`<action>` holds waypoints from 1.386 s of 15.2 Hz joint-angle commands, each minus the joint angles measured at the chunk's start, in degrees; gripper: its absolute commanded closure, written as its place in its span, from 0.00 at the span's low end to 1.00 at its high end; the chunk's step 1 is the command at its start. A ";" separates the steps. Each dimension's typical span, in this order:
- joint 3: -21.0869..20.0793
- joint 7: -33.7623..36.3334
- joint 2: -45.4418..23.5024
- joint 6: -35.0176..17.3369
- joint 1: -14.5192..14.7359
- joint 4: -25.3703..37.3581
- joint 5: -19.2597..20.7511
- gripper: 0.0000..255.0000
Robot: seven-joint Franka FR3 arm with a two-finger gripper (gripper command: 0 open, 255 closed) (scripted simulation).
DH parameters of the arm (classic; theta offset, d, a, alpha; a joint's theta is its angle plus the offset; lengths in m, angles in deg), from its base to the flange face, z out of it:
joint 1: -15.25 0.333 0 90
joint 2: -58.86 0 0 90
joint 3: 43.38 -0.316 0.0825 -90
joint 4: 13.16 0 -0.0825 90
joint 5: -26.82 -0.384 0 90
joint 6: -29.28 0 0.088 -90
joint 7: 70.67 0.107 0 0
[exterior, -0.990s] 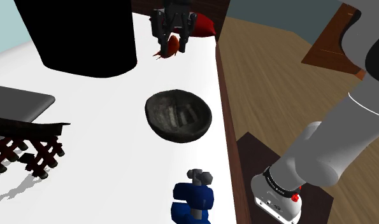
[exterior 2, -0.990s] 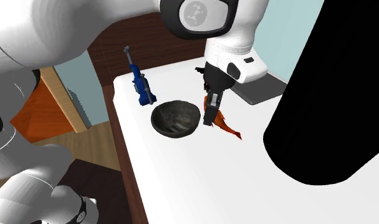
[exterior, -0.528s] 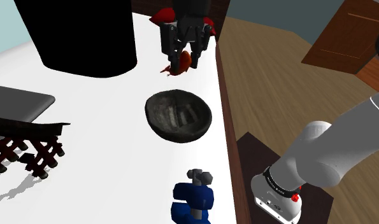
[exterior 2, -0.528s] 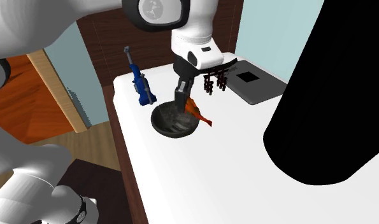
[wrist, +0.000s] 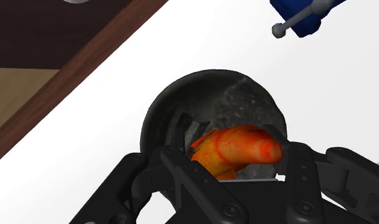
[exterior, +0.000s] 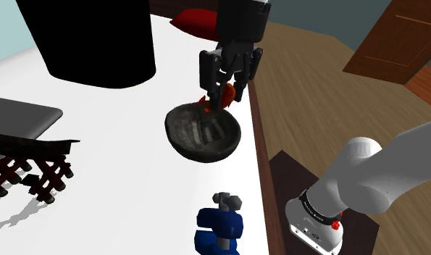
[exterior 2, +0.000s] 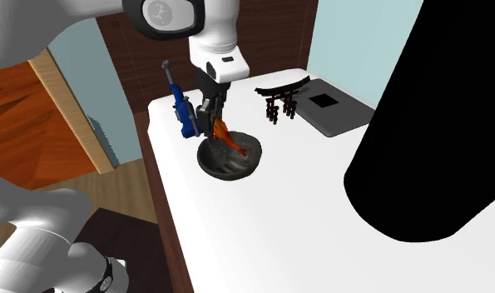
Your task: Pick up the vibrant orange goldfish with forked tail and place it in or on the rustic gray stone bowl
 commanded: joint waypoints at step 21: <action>-0.74 -1.14 2.41 -8.24 0.57 -10.59 -1.06 0.00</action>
